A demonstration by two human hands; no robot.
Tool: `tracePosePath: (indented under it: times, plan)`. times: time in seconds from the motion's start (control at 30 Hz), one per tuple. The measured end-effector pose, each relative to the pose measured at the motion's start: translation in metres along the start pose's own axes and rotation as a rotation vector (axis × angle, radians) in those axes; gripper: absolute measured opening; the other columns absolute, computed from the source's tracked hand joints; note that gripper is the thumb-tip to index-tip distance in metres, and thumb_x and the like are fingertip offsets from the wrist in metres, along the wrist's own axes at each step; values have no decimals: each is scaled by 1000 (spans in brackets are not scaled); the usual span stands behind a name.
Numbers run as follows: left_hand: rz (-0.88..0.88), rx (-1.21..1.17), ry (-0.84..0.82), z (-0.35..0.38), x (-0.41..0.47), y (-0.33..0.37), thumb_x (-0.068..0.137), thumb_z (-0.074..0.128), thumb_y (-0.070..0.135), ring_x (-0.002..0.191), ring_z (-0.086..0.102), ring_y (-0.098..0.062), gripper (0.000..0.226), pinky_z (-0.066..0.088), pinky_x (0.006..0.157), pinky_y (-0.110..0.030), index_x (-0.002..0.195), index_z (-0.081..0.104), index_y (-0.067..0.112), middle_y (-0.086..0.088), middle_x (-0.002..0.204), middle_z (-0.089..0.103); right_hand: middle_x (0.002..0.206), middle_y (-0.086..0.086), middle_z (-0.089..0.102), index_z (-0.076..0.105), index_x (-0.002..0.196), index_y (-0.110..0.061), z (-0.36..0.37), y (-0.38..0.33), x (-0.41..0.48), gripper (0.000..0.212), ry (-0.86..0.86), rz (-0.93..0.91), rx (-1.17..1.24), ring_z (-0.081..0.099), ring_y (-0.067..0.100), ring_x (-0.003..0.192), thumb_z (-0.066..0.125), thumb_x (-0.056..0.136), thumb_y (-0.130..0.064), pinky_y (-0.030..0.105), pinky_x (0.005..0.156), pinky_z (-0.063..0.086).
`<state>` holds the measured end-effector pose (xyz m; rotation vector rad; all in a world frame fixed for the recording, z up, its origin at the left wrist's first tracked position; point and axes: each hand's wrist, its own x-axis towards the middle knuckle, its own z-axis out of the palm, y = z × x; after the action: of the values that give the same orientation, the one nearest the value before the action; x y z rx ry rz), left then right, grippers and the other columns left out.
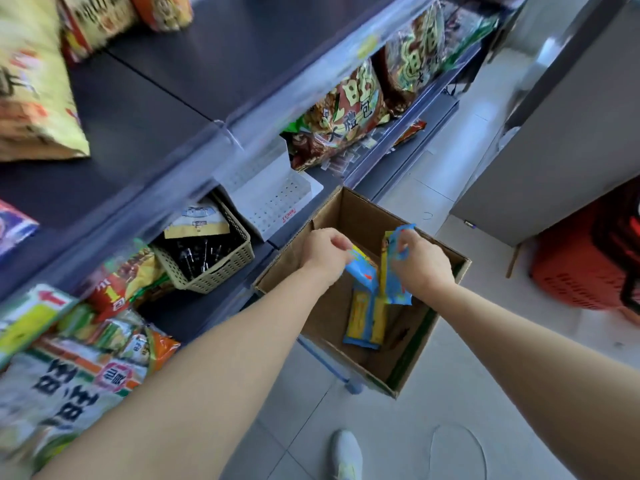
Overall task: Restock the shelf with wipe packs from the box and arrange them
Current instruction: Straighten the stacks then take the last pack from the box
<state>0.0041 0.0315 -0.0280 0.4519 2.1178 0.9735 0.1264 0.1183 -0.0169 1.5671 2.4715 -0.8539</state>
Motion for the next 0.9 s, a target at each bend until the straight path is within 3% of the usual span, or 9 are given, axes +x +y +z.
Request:
tracePosePath:
  times: [0.1,0.2,0.3,0.43,0.5,0.67,0.73,0.83,0.9]
  plan:
    - [138,47,28,-31,-35,31,78,62,-11,93,52,-15,27,40,75,-15,90,60,13,-2,101,54,78,10,59,44,94,-21,-38,-18,-30,13,49,2,136,64,34,73,46,85,-11,34,59,49]
    - [271,87,73,-63,-73,61,76,61,-13,103,45,-14,51,35,78,-10,121,51,10,-6,124,41,77,6,54,46,95,-19,-77,-38,-64,15,107,1,260,63,34,70,47,84,-9,39,62,52]
    - [354,83,101,-92,-117,94,76,60,-13,109,40,-13,66,38,85,-21,133,39,14,-3,125,34,74,1,48,47,96,-19,-112,-59,-102,18,166,25,431,54,27,56,46,85,-4,38,53,49]
    - [342,-21,76,-132,-176,138,75,62,-11,92,57,-19,44,54,82,-35,116,60,5,-6,100,61,67,4,46,48,95,-20,-149,-91,-153,22,250,-13,608,43,20,47,44,84,-1,30,45,38]
    - [387,-65,123,-157,-205,157,74,61,-12,86,61,-20,34,56,82,-39,104,68,3,-8,91,66,73,8,50,50,94,-23,-168,-113,-178,26,290,-77,675,46,23,53,43,82,-1,34,48,41]
    - [551,-226,223,-235,-274,195,77,63,-13,89,59,-17,38,53,78,-31,113,66,-1,-13,102,68,74,-1,49,58,95,-26,-211,-181,-229,34,421,-277,782,43,15,50,40,83,1,23,43,35]
    - [619,-295,296,-270,-302,203,78,63,-12,90,59,-19,38,52,84,-35,114,64,-1,-16,104,67,73,2,50,58,93,-25,-225,-217,-248,32,451,-375,840,42,10,45,41,85,1,19,38,33]
    - [682,-377,409,-325,-342,208,83,59,-10,91,61,-23,33,53,86,-40,114,61,0,-11,99,64,80,5,56,57,94,-26,-239,-273,-278,28,470,-524,906,52,13,55,43,87,-2,20,46,42]
    - [697,-402,501,-363,-367,203,86,58,-6,97,65,-28,30,55,88,-45,114,61,5,-14,103,66,74,0,53,57,98,-24,-243,-312,-300,21,462,-625,912,48,2,45,49,88,-7,15,42,39]
